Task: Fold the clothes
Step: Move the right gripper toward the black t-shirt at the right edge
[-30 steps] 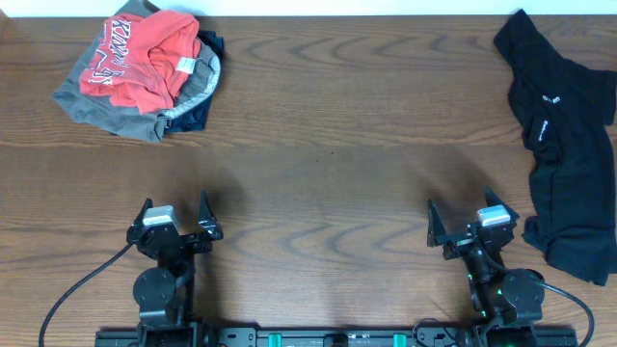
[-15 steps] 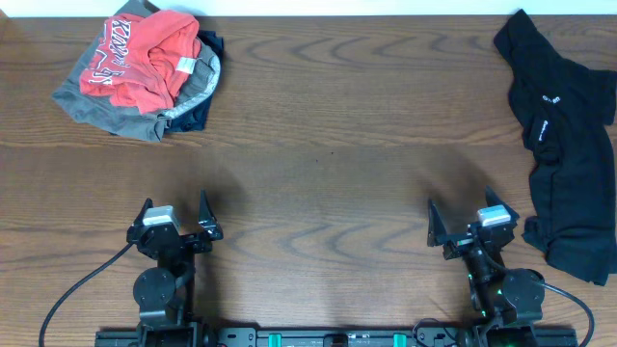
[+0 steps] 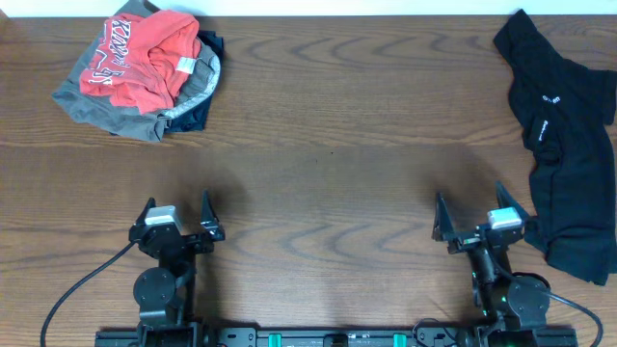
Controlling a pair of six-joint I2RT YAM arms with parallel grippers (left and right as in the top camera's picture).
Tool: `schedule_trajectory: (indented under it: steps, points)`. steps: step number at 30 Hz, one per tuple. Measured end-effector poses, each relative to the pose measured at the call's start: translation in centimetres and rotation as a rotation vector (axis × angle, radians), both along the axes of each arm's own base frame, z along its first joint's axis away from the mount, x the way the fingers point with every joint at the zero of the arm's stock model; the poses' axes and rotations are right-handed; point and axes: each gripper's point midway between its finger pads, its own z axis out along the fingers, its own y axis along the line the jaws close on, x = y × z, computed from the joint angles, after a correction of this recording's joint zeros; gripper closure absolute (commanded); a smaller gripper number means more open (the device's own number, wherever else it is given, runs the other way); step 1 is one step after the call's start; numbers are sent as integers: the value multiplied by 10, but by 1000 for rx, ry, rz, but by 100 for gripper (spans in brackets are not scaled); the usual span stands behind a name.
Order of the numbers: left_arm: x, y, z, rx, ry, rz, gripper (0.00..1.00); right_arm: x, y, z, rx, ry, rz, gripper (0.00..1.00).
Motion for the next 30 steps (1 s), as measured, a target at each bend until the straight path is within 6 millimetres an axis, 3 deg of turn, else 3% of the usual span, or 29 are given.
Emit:
schedule_trajectory:
  steps: [12,18,24,30]
  points:
    - [0,-8,5,-8,50,-46,2,-3,0,33,19,-65,1,1]
    - [8,-10,46,-13,85,-62,2,5,0,80,-6,-58,-2,1]
    - [27,-15,76,-30,226,-93,2,41,5,114,-26,33,8,1]
    - [50,-21,88,-39,397,-137,2,91,20,121,-43,223,74,1]
